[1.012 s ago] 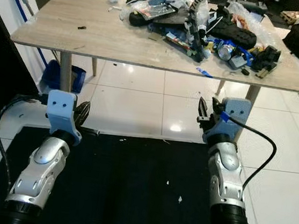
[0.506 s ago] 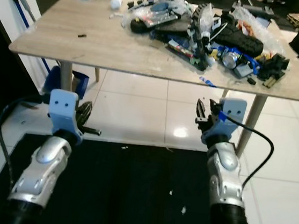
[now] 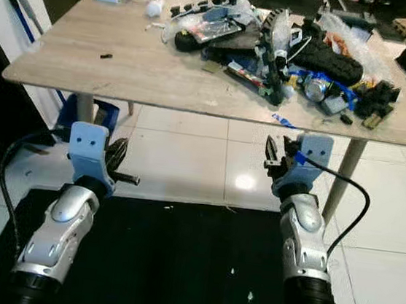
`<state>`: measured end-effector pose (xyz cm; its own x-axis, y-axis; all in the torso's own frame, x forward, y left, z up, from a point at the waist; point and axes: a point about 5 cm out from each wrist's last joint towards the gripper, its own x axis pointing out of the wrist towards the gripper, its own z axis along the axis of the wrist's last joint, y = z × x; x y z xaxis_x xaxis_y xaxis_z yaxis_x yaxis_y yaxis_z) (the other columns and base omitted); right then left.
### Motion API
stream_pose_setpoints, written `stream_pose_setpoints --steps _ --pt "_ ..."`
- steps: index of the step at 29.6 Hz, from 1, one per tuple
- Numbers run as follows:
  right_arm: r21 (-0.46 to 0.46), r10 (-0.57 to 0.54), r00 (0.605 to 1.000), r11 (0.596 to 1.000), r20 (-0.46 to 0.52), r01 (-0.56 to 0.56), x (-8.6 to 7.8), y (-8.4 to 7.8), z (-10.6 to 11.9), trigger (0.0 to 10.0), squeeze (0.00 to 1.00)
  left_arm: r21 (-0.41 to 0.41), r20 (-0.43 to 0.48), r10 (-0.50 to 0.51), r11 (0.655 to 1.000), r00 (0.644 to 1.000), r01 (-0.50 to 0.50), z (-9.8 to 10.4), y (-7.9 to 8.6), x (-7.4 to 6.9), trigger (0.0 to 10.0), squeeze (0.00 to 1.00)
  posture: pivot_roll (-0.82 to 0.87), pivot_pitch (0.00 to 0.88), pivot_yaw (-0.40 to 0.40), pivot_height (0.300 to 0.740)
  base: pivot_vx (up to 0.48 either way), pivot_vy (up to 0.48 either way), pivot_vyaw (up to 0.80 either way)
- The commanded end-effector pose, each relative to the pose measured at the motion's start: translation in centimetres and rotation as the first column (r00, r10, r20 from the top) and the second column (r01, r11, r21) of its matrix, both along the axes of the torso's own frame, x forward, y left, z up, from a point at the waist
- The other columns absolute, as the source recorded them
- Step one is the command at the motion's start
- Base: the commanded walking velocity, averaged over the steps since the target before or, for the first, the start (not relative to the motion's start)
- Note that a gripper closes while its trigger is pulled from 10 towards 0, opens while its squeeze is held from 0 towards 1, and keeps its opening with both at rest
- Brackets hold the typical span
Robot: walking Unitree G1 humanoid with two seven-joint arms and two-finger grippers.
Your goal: Picking trash to rubbish bin
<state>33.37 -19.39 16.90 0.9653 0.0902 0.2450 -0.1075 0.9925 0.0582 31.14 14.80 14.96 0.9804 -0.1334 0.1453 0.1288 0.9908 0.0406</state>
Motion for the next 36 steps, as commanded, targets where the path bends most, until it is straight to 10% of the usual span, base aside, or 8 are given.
stream_pose_setpoints --steps 1,36 --pt "0.012 0.006 1.000 1.000 -0.010 -0.006 0.0 0.3 -0.1 10.0 0.00 0.006 -0.017 0.016 1.000 1.000 -0.016 -0.3 0.5 -0.2 10.0 0.00 0.00 0.156 -0.025 0.740 0.296 0.000 0.00" --pt "-0.010 0.038 0.999 0.999 -0.003 -0.038 -0.2 1.1 -0.2 10.0 0.00 -0.025 0.012 0.010 1.000 1.000 -0.010 0.5 0.3 -0.3 10.0 0.00 0.01 0.114 -0.043 0.740 0.255 0.000 -0.06"
